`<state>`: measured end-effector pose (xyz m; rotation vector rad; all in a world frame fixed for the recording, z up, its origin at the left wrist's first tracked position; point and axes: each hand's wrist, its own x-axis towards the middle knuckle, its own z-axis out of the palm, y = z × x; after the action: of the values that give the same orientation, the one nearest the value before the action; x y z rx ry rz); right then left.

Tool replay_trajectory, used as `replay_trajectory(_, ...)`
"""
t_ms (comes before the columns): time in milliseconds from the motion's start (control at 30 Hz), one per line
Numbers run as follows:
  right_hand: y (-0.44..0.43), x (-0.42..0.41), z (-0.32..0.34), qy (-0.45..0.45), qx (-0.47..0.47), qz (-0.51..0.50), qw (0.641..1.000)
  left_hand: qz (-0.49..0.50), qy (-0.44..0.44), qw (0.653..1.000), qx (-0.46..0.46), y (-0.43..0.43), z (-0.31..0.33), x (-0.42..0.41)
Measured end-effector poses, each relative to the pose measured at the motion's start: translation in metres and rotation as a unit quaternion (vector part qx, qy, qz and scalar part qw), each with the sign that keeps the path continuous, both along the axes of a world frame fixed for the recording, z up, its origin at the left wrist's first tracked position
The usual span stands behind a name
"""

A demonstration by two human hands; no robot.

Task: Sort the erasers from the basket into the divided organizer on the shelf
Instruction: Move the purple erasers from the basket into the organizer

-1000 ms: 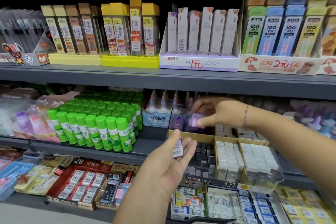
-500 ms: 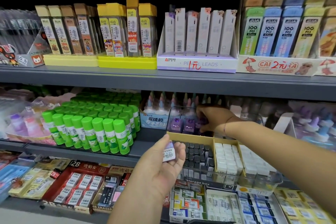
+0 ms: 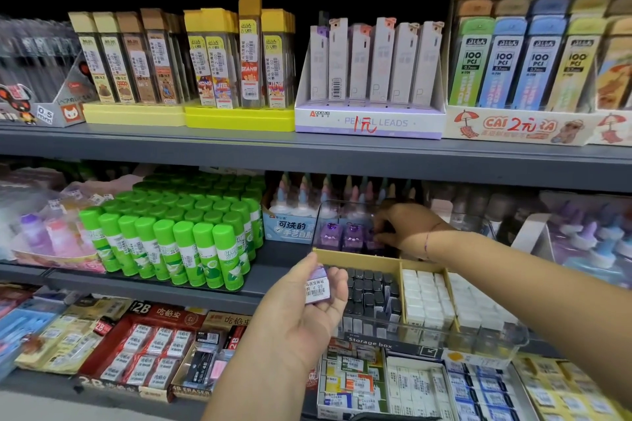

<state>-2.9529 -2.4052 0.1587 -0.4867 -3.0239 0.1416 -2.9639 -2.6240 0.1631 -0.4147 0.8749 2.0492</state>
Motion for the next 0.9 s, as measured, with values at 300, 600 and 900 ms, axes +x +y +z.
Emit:
replay_trajectory(300,-0.043,0.024,0.03,0.114,-0.196,0.091,0.97,-0.03,0.046,0.998,0.035,-0.001,0.0,0.0)
replay_trajectory(600,-0.079,0.023,0.038,0.011,-0.525,0.148,0.838,-0.064,0.167,0.98,0.093,-0.001,0.004,0.002)
replay_trajectory(900,-0.056,0.006,0.028,0.171,-0.429,-0.016,0.887,0.004,0.281,0.94,-0.194,-0.006,0.005,0.004)
